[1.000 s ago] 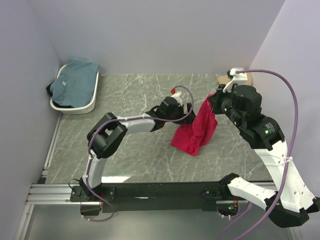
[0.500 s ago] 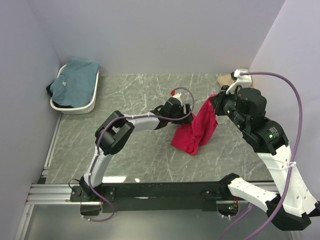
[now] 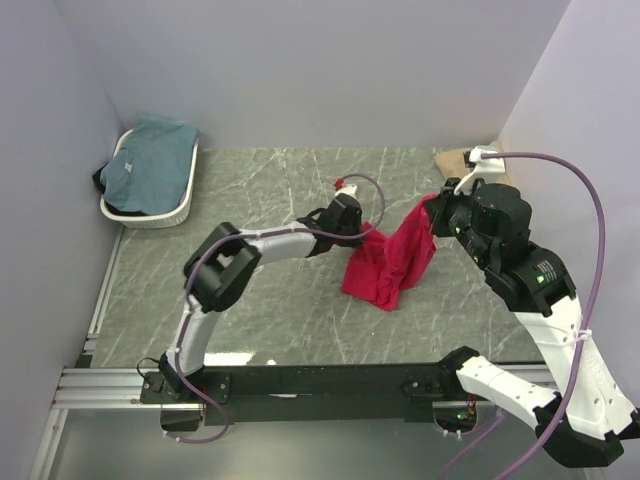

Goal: Fold and stack the t-shirts
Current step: Flatten the tshirt out

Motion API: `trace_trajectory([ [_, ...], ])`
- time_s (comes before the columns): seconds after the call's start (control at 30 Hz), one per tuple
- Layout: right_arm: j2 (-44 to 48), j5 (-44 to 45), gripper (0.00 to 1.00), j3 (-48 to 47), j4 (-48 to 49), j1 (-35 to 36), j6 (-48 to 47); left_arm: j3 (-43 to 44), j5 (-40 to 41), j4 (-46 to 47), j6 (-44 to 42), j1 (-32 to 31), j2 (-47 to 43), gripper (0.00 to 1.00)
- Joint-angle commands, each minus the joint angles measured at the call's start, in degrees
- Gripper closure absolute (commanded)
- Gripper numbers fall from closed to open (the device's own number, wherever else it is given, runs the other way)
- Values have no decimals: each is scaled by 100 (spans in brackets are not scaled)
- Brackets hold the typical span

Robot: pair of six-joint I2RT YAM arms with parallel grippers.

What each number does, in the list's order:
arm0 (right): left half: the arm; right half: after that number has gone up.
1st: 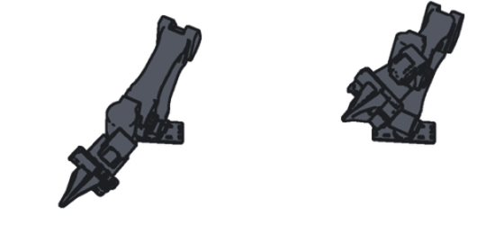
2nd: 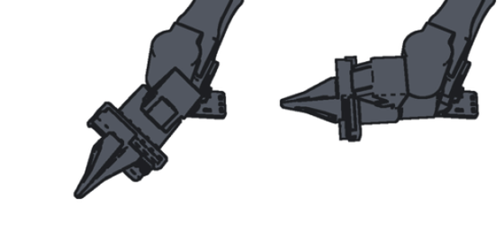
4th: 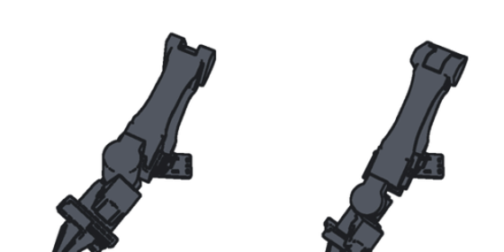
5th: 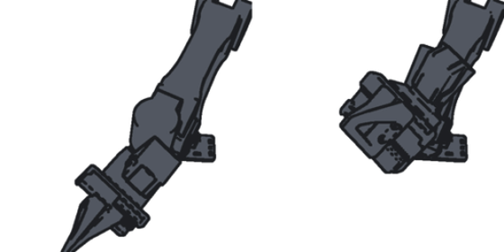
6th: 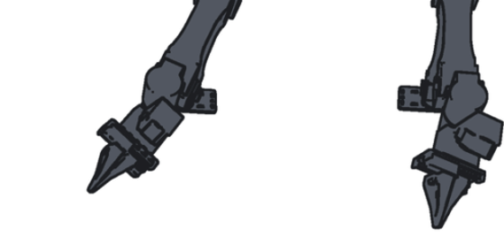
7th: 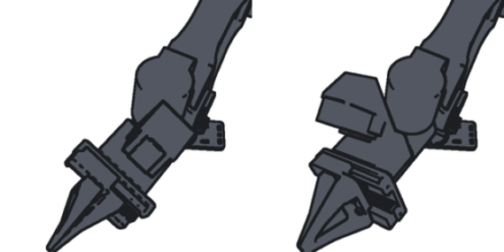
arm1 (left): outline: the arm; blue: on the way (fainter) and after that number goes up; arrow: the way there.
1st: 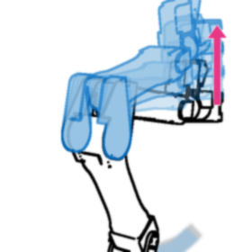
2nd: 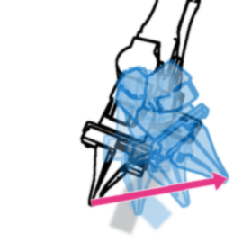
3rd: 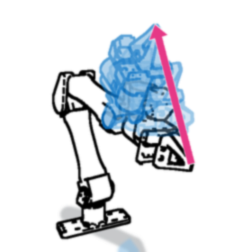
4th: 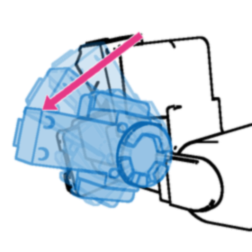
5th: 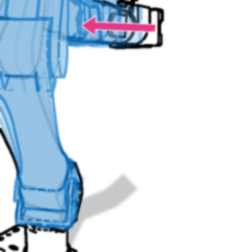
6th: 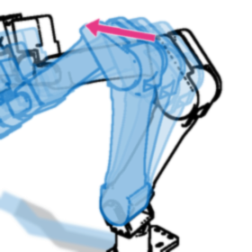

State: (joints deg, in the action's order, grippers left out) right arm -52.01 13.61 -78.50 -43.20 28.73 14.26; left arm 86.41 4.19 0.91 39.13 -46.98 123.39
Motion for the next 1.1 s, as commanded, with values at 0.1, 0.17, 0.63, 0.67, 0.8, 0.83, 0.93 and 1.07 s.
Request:
trace_trajectory([
  [0.1, 349, 1099, 100, 45, 31, -43, 50, -1081, 1259, -1082, -530, 470, -3011, 99],
  [0.17, 437, 1231, 100, 28, -13, -43, 16, -1442, 1392, -1294, -608, 558, -3759, 99],
  [0.63, 850, 1628, 100, -227, -285, -43, 24, -1875, 2895, -4686, 163, 603, -6940, 99],
  [0.67, 972, 1610, 100, -279, -320, -43, 33, -1804, 2912, -5027, 243, 611, -7091, 99],
  [0.8, 1289, 1339, 100, -481, -505, -43, 112, -1269, 2790, -5635, 445, 611, -7785, 99],
  [0.83, 1342, 1016, 100, -534, -601, -43, 112, -1137, 2746, -5758, 472, 603, -7969, 99],
  [0.93, 1457, 409, 100, -807, -820, -43, 95, -504, 2491, -6259, 437, 611, -8155, 97],
  [1.07, 1623, 20, 100, -1360, -1032, -52, 24, 252, 2026, -6770, 358, 611, -8208, 99],
])
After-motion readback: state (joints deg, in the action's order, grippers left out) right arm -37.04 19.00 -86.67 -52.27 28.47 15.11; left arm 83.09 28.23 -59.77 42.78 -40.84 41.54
